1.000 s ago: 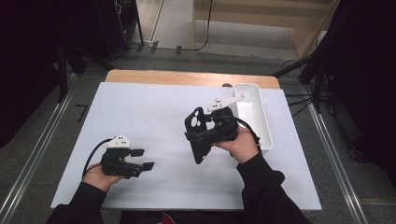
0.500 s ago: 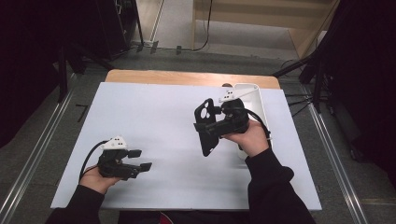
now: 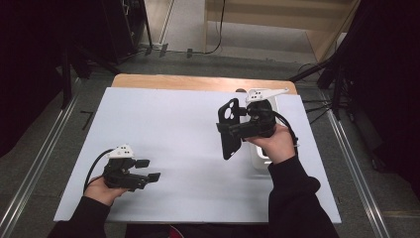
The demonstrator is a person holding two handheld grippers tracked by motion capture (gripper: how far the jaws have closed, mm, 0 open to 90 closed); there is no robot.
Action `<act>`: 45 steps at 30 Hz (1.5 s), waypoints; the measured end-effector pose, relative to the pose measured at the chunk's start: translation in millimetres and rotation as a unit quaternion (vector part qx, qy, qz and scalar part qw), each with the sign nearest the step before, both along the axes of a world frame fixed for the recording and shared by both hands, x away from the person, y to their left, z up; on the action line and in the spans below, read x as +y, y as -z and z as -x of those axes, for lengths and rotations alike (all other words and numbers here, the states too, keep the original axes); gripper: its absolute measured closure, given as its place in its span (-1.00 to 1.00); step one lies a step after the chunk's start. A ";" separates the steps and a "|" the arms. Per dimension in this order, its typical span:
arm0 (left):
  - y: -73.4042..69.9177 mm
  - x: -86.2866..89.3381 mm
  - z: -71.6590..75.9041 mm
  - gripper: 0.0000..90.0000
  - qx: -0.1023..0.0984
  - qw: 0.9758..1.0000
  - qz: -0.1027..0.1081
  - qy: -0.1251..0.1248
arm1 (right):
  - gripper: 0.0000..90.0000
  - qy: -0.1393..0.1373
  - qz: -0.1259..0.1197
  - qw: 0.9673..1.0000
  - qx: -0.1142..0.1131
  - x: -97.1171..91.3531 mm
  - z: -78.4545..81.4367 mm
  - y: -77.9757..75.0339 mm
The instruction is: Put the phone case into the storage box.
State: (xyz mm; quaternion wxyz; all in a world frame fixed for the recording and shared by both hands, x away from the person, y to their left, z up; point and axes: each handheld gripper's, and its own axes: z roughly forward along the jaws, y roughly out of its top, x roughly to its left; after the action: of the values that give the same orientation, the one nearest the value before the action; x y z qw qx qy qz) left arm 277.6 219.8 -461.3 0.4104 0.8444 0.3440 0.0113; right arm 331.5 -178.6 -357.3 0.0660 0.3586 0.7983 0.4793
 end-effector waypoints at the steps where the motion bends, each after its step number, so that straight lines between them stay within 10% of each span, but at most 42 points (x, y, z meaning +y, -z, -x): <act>1: 0.1 0.1 -0.1 -0.37 0.001 1.000 0.000 -0.001 | -0.74 0.004 0.000 1.000 -0.003 -2.2 -0.3 -0.5; 23: 0.4 1.3 -2.9 -0.37 0.011 1.000 0.017 0.002 | -0.74 0.098 0.001 0.995 -0.005 -45.6 -2.7 -6.7; 45: 0.8 0.5 -4.0 -0.37 0.012 1.000 0.018 0.001 | -0.73 0.211 -0.003 0.977 -0.017 -91.6 -2.8 -7.4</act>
State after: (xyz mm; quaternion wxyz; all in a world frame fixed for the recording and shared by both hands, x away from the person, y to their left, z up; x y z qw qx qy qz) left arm 281.6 220.3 -462.2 0.4213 0.8374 0.3481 -0.0050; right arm 334.4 -270.2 -349.9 0.1783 0.5107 0.7018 0.4635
